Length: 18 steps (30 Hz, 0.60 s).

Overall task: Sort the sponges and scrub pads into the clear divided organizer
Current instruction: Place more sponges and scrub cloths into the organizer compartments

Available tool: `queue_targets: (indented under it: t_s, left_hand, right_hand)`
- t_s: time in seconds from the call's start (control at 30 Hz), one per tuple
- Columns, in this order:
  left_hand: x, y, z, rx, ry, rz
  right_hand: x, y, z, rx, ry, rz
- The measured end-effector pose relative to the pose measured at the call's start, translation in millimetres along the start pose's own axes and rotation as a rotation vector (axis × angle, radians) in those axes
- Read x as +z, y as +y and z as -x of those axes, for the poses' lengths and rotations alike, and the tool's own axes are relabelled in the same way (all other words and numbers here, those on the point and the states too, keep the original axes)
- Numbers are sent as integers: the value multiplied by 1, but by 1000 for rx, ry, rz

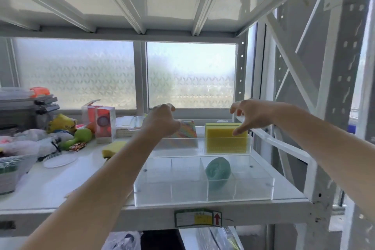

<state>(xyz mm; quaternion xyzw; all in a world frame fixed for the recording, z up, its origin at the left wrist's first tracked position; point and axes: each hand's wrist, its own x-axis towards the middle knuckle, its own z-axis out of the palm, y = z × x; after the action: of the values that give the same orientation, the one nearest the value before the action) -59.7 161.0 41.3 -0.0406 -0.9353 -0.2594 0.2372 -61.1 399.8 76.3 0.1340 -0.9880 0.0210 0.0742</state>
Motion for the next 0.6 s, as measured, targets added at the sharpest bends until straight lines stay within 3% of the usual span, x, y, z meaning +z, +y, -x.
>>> queue_targets:
  t_s: [0.13,0.3,0.6]
  left_hand:
    - [-35,-54,9,-91,27,-71]
    - [-67,-112,24,-212,-47,-104]
    - [-70,-150,62,-296,-481,-223]
  right_hand:
    - [-2,-53,-26,-113,37,-4]
    - [13,-127,-55,-240,28,-47]
    - [60,-234,-94,-355,-34,-7]
